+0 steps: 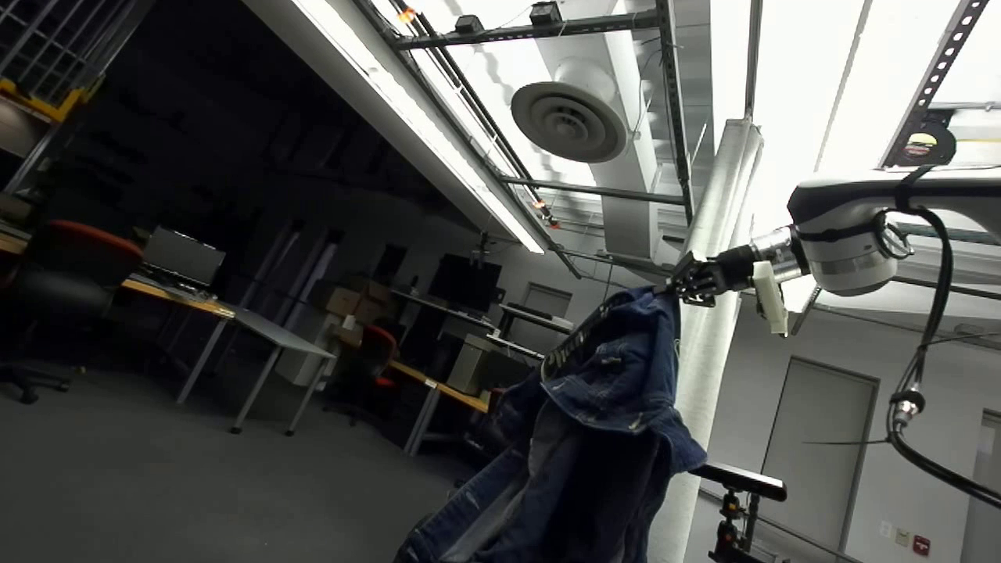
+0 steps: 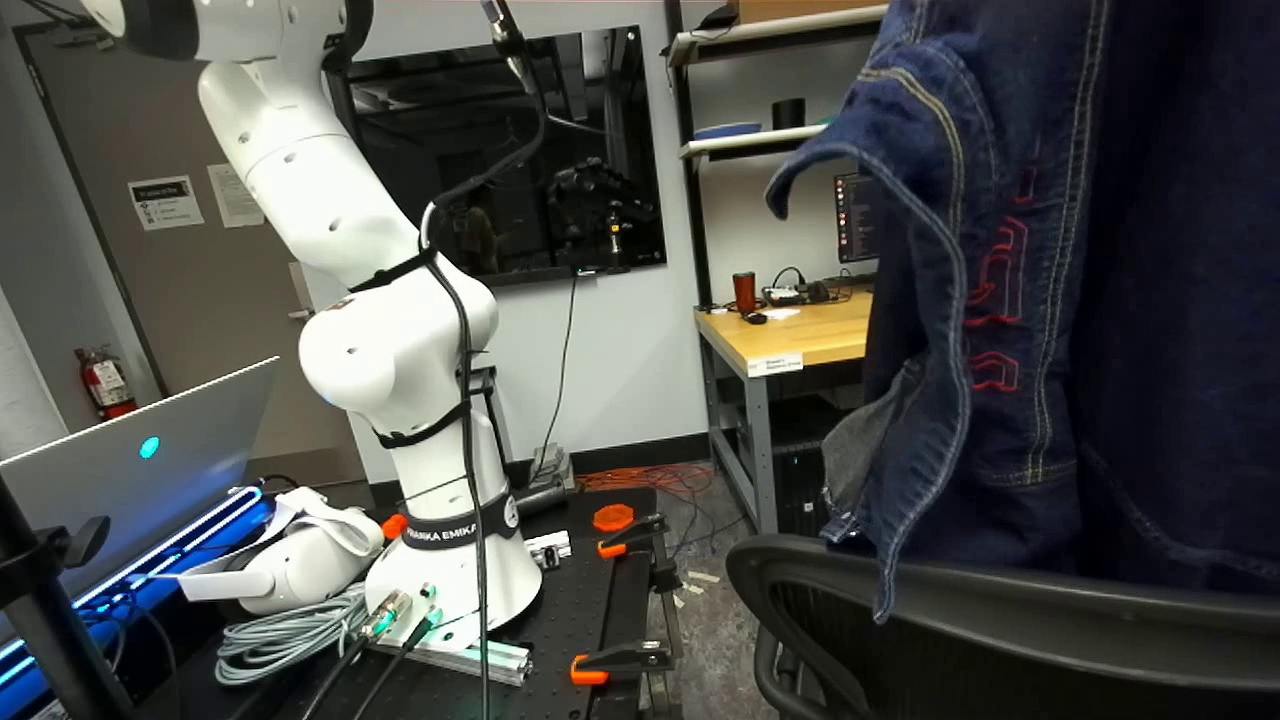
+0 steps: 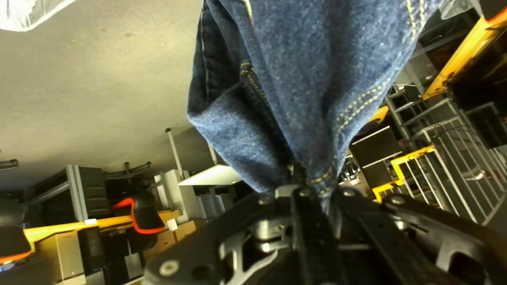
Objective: Hang the blue jean jacket on the backrest of the chair
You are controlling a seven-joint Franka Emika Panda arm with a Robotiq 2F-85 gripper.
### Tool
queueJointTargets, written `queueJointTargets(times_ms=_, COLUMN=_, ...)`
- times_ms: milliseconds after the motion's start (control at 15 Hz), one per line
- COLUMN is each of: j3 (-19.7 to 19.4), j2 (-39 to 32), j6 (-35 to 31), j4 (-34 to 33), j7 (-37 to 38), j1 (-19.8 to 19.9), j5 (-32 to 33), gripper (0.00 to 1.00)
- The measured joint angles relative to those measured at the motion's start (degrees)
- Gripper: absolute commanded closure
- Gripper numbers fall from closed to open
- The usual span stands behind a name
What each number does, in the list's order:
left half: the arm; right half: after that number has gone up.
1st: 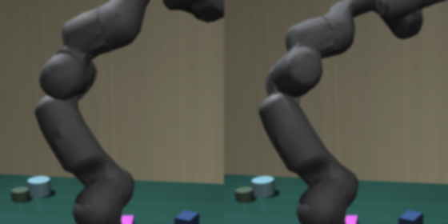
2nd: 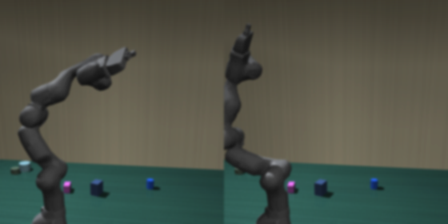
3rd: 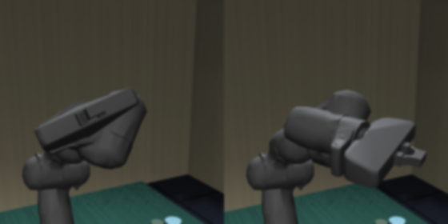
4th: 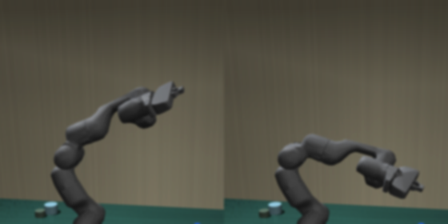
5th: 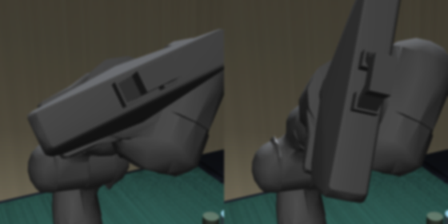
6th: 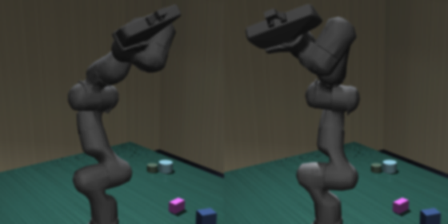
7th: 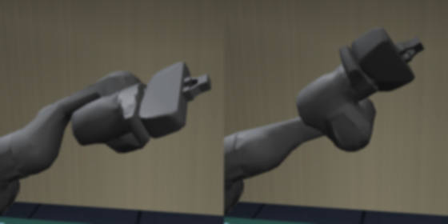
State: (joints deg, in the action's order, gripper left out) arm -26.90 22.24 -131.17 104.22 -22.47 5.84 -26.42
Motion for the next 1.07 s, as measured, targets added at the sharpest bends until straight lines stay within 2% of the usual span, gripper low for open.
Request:
queueJointTargets(times_ms=267, j3=-1.2, j2=-3.8, j6=0.0, j4=5.6, j7=-2.3, j1=0.8, j5=0.6, gripper=0.98)
queueJointTargets(times_ms=600, j3=0.7, j2=-7.7, j6=-0.2, j4=12.0, j7=-3.0, j1=1.0, j5=1.7, gripper=0.98)
queueJointTargets(times_ms=1067, j3=1.3, j2=-6.1, j6=0.0, j4=11.2, j7=-2.5, j1=2.3, j5=1.6, gripper=0.98)
